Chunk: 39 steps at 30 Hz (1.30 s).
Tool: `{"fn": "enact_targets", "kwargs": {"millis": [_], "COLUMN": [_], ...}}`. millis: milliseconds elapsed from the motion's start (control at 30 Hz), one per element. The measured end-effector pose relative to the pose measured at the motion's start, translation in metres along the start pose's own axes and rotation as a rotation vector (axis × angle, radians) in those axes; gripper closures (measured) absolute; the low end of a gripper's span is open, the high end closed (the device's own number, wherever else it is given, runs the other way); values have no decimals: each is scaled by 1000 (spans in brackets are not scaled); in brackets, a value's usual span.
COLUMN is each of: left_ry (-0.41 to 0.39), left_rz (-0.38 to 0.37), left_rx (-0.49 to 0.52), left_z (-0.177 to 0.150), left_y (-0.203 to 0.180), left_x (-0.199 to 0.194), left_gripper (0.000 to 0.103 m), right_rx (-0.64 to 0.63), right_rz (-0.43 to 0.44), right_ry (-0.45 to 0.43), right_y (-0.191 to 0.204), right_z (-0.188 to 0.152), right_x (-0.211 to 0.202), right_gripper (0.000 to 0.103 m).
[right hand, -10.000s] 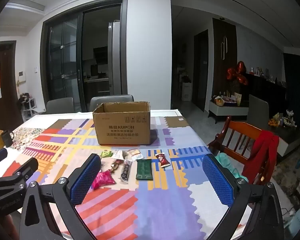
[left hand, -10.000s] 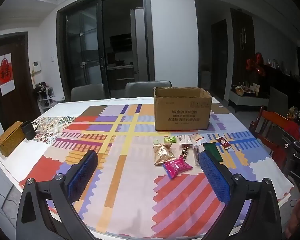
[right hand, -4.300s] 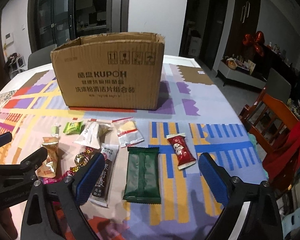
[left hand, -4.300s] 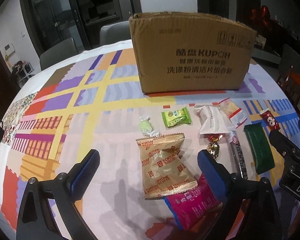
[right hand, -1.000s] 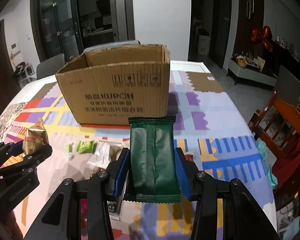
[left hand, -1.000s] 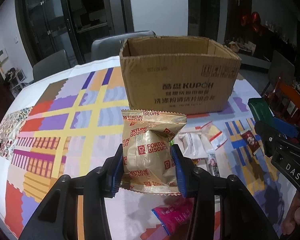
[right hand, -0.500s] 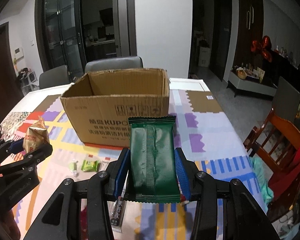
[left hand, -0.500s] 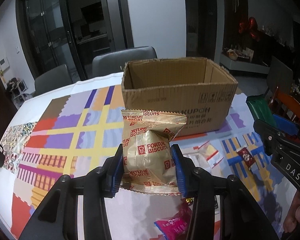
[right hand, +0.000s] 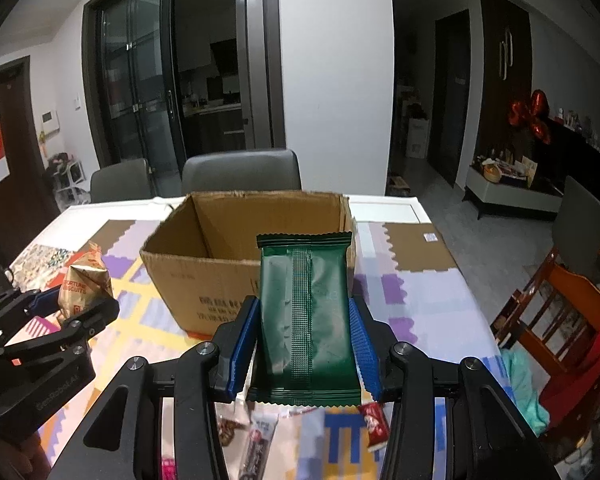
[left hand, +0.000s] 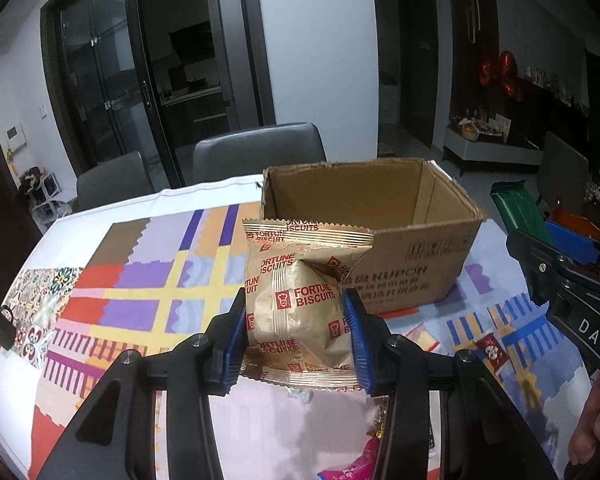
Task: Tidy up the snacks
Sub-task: 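Lift both packets and carry them over the cardboard box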
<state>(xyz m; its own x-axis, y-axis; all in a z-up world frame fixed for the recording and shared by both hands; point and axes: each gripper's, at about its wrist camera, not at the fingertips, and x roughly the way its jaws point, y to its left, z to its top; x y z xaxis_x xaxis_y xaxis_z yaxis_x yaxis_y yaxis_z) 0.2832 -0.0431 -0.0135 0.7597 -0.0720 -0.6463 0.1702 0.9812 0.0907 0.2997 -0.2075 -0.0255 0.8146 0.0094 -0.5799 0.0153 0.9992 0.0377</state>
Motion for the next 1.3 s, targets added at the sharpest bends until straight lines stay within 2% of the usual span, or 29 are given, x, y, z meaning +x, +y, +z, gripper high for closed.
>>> {"fn": "enact_targets", "kwargs": {"millis": [867,1300], "left_ry": [-75,-89], "left_rz": [19,0], "left_rx": [-39,-39], "left_z": [52,73], "left_y": [12,11], "left_x": [22,46], "left_gripper": [58,58], "right_rx": [-3,2], "right_rz": [-28,-36], "right_ry": [-94,-111], "right_y": [1,3], "right_z": [42,63], "right_x": [18,40], "right_gripper": [57,57]}}
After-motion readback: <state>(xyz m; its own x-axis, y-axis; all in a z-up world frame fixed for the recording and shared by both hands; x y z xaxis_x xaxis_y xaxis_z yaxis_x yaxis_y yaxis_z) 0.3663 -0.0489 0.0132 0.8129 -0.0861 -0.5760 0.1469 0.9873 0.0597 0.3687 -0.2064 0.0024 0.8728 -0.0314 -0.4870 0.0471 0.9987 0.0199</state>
